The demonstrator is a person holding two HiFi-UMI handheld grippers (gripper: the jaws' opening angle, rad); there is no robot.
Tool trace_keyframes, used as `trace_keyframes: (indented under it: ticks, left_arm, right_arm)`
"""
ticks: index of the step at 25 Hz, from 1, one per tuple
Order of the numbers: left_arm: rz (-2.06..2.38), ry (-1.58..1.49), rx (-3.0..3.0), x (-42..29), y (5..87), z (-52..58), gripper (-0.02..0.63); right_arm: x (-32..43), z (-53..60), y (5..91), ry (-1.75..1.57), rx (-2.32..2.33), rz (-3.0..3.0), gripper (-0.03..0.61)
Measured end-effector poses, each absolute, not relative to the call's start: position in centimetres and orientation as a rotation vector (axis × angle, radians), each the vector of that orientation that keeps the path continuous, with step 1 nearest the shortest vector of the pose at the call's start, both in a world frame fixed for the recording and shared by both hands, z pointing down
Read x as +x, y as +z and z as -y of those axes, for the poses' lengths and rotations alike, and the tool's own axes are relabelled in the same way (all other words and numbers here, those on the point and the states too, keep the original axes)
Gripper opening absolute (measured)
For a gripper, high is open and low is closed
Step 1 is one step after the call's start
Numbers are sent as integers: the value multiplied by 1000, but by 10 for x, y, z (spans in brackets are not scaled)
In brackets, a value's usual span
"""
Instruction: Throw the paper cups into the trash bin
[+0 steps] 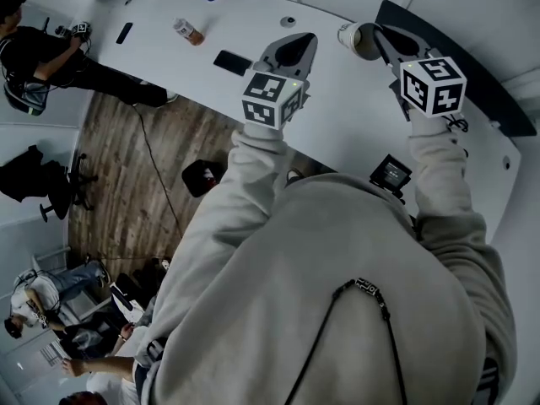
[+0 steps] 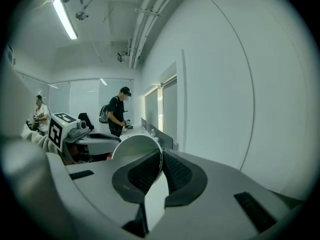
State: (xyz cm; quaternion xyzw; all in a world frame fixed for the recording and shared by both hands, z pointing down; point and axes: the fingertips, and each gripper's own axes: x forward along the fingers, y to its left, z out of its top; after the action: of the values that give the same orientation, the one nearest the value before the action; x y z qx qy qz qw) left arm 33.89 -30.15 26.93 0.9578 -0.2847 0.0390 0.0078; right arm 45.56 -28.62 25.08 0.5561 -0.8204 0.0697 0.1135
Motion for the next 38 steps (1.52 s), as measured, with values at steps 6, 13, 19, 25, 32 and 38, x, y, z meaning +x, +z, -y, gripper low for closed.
trace_keyframes:
  ticks: [6, 13, 19, 25, 32, 38]
  left_arm:
    - [882, 115, 3000, 355, 264, 282, 0]
    - [892, 122, 2993, 370, 257, 266, 0]
    - [950, 84, 2960, 360, 251, 272, 0]
    - [1156, 123, 2868, 298, 271, 294, 0]
    - [1458, 114, 2678, 161, 241, 265, 0]
    - [1760, 88, 2501, -52, 226, 208, 0]
  right_arm:
    - [468, 265, 252, 213, 1620, 2410, 40]
    - [483, 251, 244, 209, 1608, 2420, 38]
    - [483, 248, 244, 217, 1584, 2428, 40]
    - [459, 273, 265, 248, 1485, 2489, 38]
    - [337, 291, 226, 237, 1240, 2602, 38]
    - [98, 267, 206, 160, 902, 2715, 39]
